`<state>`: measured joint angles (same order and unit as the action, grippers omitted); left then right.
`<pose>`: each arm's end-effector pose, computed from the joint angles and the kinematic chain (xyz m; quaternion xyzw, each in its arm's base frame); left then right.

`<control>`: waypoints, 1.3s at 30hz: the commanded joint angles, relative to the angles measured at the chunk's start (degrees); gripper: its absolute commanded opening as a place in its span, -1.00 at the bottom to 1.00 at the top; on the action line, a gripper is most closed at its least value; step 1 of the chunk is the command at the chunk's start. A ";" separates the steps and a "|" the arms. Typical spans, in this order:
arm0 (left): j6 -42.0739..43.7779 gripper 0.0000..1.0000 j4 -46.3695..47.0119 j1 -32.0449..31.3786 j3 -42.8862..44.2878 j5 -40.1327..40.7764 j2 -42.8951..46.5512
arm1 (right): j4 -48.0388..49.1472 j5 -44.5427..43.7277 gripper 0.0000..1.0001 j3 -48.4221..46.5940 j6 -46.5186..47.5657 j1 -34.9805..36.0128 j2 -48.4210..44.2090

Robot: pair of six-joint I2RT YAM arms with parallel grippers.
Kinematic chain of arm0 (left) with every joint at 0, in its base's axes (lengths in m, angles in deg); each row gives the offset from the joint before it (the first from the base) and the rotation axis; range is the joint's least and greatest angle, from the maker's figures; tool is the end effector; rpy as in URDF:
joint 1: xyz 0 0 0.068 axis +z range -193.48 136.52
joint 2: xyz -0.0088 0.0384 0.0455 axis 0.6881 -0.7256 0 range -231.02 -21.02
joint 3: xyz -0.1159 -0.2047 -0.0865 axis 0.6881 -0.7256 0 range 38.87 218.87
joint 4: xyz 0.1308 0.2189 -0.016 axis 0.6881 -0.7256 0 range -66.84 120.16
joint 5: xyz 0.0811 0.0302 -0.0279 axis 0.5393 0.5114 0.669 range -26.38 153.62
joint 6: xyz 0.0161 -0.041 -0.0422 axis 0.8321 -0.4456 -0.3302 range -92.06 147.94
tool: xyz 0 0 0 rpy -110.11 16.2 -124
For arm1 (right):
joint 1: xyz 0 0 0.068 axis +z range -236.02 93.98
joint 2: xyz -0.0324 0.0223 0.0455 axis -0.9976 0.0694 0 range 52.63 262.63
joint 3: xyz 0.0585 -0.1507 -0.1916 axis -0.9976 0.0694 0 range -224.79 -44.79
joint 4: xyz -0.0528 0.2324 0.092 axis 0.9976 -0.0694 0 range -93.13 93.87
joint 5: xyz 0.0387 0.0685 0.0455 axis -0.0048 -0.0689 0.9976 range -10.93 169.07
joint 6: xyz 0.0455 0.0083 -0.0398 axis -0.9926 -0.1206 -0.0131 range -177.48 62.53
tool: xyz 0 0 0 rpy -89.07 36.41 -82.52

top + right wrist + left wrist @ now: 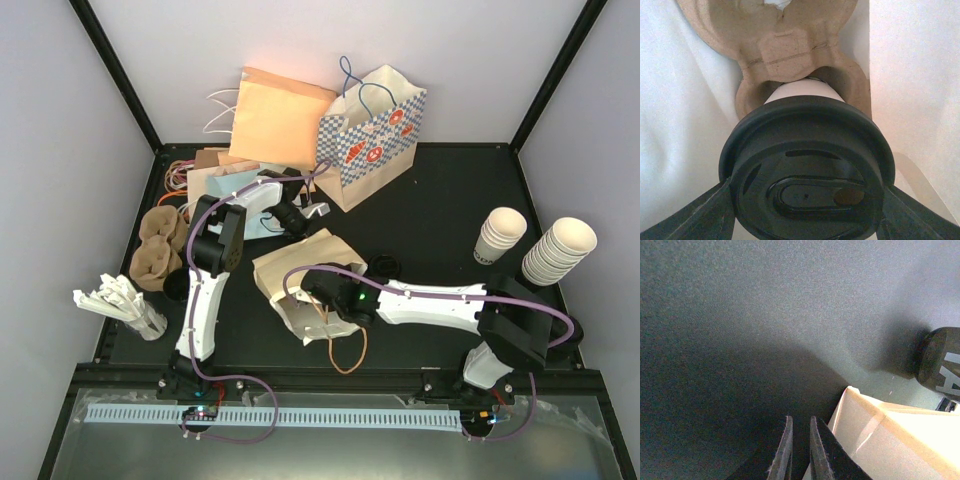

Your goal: Pack the takeout coffee

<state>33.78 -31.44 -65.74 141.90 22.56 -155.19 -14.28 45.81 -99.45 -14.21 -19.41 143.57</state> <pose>0.3756 -0.1860 0.1061 -0.2191 -0.9102 0.3439 0.0722 0.1488 0.2810 0.1705 -0.6966 0.5957 -0.2077 0.3417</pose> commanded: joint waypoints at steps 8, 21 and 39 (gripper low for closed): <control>0.76 -0.74 -7.84 -2.92 0.40 -4.98 -0.68 | -8.74 -2.34 0.40 4.19 -1.11 -3.28 8.13; 0.73 -0.74 -7.83 -3.27 0.42 -5.26 -0.76 | -6.63 -0.67 0.40 2.64 -0.68 -3.42 9.43; -0.09 -0.72 -7.81 -3.31 1.33 -4.99 -0.56 | -10.58 -1.50 0.40 0.92 -2.14 -4.03 5.05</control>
<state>33.74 -29.76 -65.72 142.77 23.46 -155.19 -14.54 42.75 -100.43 -15.43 -19.61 145.42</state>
